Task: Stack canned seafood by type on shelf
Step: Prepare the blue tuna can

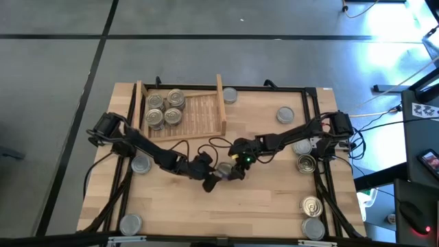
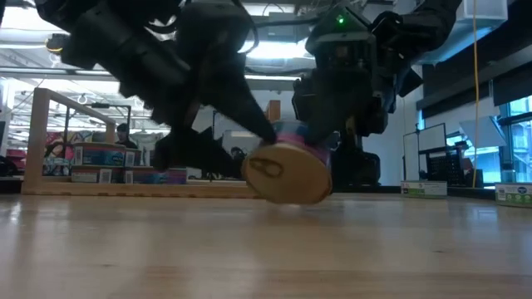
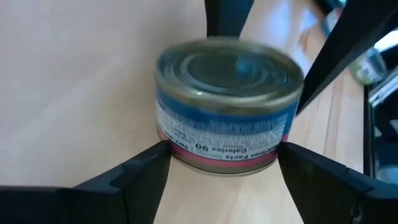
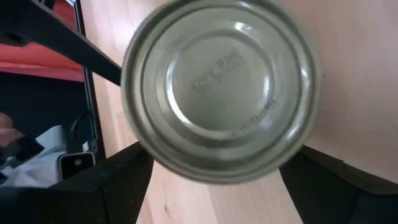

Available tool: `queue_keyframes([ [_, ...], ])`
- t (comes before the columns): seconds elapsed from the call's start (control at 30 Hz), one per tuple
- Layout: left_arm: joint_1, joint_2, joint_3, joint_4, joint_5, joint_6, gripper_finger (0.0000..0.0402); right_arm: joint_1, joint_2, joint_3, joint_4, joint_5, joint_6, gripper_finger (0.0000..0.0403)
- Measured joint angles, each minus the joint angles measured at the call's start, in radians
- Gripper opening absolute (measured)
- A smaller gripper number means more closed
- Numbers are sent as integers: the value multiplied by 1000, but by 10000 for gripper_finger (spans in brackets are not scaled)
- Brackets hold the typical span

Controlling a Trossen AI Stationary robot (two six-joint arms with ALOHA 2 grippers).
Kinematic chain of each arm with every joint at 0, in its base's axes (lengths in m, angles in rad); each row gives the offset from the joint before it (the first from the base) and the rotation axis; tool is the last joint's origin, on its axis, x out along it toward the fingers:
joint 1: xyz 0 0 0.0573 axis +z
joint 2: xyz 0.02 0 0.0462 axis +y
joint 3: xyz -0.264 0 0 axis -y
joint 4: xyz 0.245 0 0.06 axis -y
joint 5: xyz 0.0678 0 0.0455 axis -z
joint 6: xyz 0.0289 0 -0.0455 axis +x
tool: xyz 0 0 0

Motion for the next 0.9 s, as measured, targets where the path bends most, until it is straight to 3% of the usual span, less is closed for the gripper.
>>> queue_keyframes([
  [0.3, 58, -5, 0, 6, -7, 20, 292, -78, -9, -1, -48, -80, -5, 328],
  [0.63, 156, -6, 3, -17, 97, -28, 292, -206, 22, 0, -68, -263, 9, 328],
  [0.9, 275, -4, 3, -68, 189, -11, 292, -286, 72, 3, -79, -304, -3, 328],
])
